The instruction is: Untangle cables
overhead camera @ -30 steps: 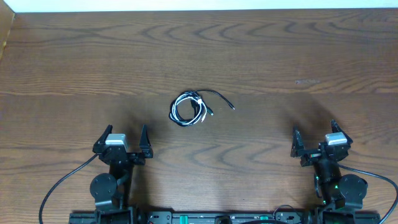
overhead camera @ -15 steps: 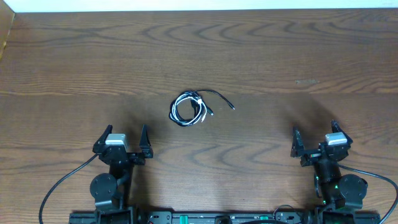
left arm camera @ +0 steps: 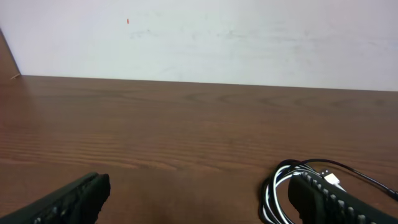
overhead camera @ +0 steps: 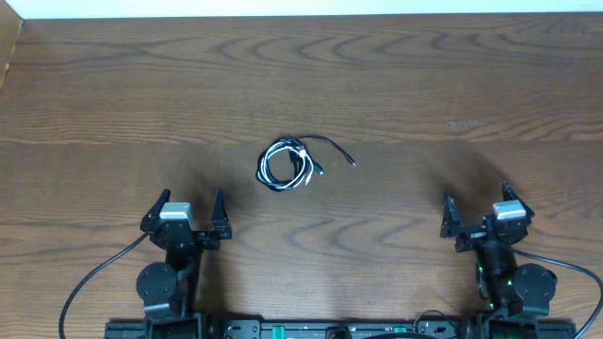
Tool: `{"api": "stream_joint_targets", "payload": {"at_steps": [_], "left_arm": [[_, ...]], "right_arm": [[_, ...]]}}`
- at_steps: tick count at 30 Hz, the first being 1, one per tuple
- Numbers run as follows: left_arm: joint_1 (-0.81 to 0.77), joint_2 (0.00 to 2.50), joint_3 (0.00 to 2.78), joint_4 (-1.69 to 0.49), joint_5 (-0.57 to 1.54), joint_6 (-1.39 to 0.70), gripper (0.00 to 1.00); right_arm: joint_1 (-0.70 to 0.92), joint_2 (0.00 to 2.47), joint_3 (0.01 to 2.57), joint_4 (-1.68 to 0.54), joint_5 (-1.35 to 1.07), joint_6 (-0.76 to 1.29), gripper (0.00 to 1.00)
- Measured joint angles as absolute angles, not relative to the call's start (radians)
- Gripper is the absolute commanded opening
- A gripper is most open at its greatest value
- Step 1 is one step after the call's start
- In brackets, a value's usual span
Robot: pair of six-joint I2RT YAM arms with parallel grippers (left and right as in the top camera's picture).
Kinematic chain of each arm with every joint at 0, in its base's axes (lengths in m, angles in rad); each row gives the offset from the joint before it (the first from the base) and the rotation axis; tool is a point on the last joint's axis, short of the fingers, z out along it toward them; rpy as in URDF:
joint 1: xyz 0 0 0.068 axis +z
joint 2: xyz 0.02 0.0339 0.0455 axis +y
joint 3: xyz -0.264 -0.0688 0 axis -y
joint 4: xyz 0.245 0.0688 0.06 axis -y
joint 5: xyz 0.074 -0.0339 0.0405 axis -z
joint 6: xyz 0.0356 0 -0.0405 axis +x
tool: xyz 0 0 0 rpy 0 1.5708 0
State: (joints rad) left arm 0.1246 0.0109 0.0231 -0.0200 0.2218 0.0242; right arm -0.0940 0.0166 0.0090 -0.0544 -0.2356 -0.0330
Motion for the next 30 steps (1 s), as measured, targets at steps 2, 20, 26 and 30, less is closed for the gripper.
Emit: {"api": "stream_joint_targets", "payload": {"at_steps": [2,20,26,30], "left_arm": [[0.125,0.011,0.023,-0.020,0.222,0.024,0.97],[0.125,0.011,0.023,-0.020,0.222,0.024,0.97],[0.125,0.011,0.023,-0.020,0.222,0.024,0.97],[0.125,0.011,0.023,-0.020,0.222,0.022,0.97]], "right_arm": [[-0.094,0.017,0.009,-0.054,-0.236,-0.033,0.99],[-0.094,0.019,0.009,-0.055,-0.214,-0.056,0.99],[-0.094,0.020,0.009,-0.056,-0.204,-0.056,0.99],[-0.094,0.020,0.009,-0.052,-0.205,-0.056,0.99]]}}
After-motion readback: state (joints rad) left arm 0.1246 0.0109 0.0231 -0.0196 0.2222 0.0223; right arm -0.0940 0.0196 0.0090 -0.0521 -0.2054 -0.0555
